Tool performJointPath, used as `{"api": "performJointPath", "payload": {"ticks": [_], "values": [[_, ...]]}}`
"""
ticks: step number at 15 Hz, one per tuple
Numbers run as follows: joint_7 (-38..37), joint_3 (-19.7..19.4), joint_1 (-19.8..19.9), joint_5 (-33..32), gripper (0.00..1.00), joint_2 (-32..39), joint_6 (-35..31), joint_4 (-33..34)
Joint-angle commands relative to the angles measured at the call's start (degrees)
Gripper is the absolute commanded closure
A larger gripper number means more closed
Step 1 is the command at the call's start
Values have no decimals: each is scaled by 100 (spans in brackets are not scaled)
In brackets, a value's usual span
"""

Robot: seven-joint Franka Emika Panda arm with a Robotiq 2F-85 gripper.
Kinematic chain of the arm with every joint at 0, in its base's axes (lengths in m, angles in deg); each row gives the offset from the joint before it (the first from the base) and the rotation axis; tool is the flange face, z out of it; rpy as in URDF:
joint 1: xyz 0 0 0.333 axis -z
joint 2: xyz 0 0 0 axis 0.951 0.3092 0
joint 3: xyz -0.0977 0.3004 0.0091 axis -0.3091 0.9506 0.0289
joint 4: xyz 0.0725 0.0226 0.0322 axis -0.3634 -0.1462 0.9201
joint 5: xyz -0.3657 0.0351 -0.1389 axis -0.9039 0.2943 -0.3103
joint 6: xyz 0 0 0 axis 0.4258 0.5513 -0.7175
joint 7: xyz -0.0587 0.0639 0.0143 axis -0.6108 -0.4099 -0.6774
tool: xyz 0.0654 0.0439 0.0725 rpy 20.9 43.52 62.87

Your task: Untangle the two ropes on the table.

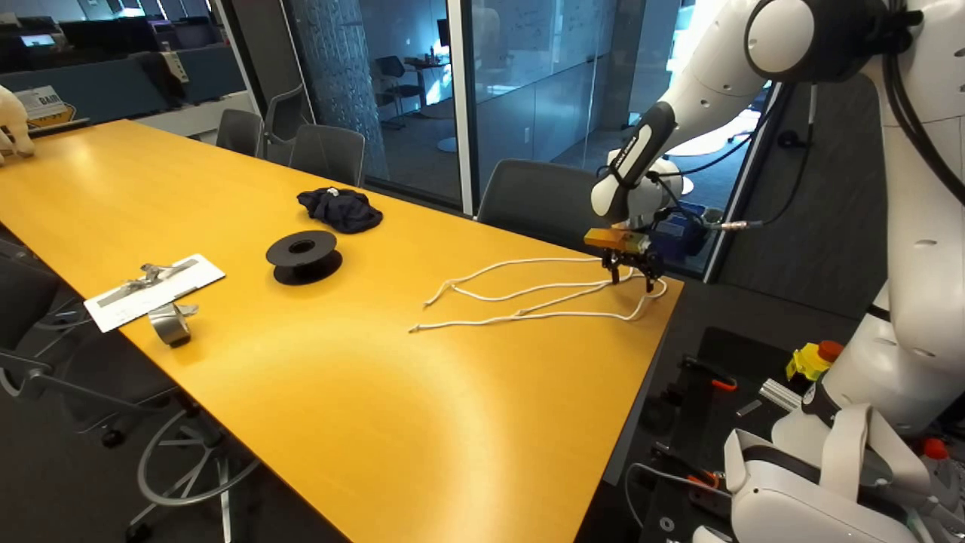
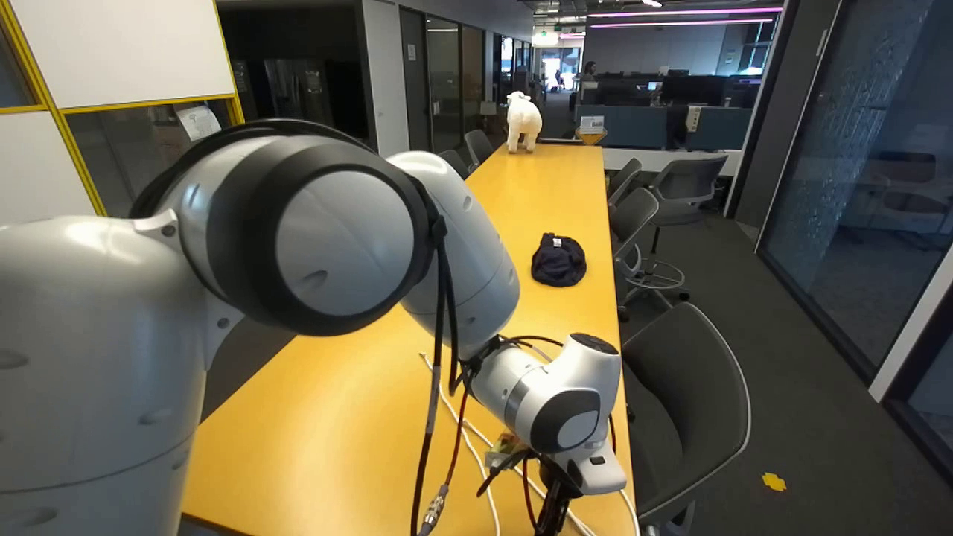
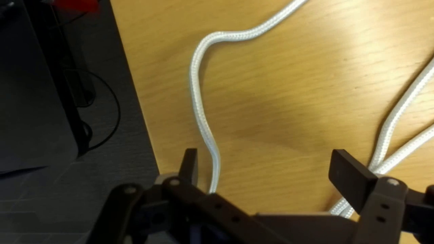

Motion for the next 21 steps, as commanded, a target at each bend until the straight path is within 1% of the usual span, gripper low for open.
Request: {"api": "performJointPath", "payload": {"ticks": [1, 6, 12, 19, 21], "values": [[-244, -18, 97, 7, 0, 171, -42, 113], [-528, -67, 143, -15, 0, 458, -139, 303], [-843, -95, 145, 6, 0, 771, -496, 490], [-1340, -257, -33, -42, 0, 914, -1367, 400], [-1485, -377, -158, -103, 0, 917, -1664, 318]]}}
